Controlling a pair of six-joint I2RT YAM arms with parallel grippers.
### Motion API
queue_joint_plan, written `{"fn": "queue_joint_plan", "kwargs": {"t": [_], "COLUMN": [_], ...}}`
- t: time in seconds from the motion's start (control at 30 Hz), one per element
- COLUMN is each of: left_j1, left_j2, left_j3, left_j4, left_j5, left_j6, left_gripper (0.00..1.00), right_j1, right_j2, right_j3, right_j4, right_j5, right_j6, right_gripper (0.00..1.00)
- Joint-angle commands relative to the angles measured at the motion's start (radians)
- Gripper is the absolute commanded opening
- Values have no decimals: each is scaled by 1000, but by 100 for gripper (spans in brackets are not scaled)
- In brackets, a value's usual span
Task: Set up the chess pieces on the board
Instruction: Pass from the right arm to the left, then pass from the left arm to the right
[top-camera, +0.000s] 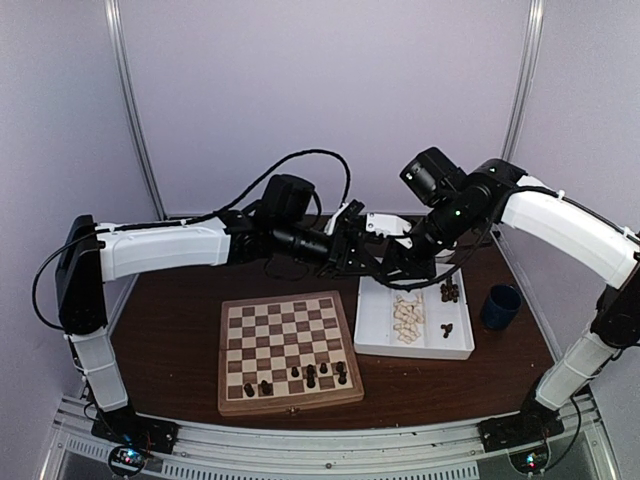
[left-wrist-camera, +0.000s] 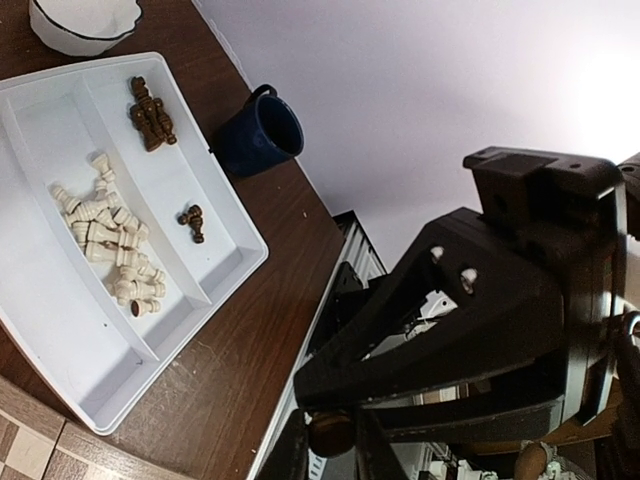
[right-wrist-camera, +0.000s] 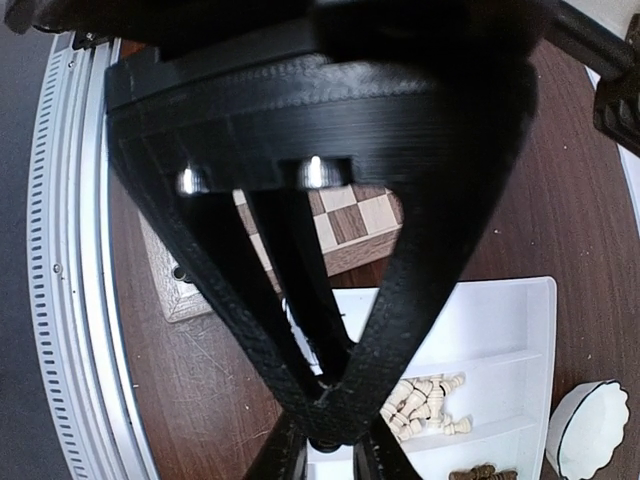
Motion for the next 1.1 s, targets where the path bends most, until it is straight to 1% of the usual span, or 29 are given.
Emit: {"fn": "queue_joint_plan", "kwargs": {"t": [0.0,0.1,0.23,0.3,0.37,0.47,0.57,0.67,0.77,0.8,0.83,0.87,1.07], "left_j1": [30,51,73,81,85,86,87,86,87,86,86,87,86], "left_j2": [-2,-18,-39,-56,-74,-88,-94,-96,-98,-98,-98,-99,-87], "left_j3": [-38,-79,-98,-112,-134,-161,-186,-198,-210,-214,-220,-227,-244], "left_j4": [147,238,278,302,345,428,529,575,597,603,612,623,671], "left_j5": [26,33,34,30,20,19,16,7,-12,-18,-26,-33,-49], "left_j6": [-55,-103,-110,-110,-110,-121,-144,-152,-157,-157,-160,-163,-186], "left_gripper": [11,9,9,8,8,8,8,8,8,8,8,8,8], "right_j1": [1,-20,-66,-116,-187,-324,-412,-428,-422,-420,-417,-416,-388], "right_j2": [-23,-30,-46,-63,-77,-79,-60,-44,-34,-31,-27,-21,-19], "right_j3": [30,29,28,17,2,-43,-127,-254,-390,-424,-446,-455,-440], "right_j4": [22,26,17,16,35,115,293,607,1044,1182,1283,1329,1278], "right_j5": [25,2,-68,-150,-267,-511,-769,-946,-1024,-1031,-1034,-1036,-1043], "right_j6": [15,31,55,75,133,279,507,825,1204,1314,1386,1421,1390], "right_gripper": [21,24,32,38,40,42,45,49,50,50,51,51,50]}}
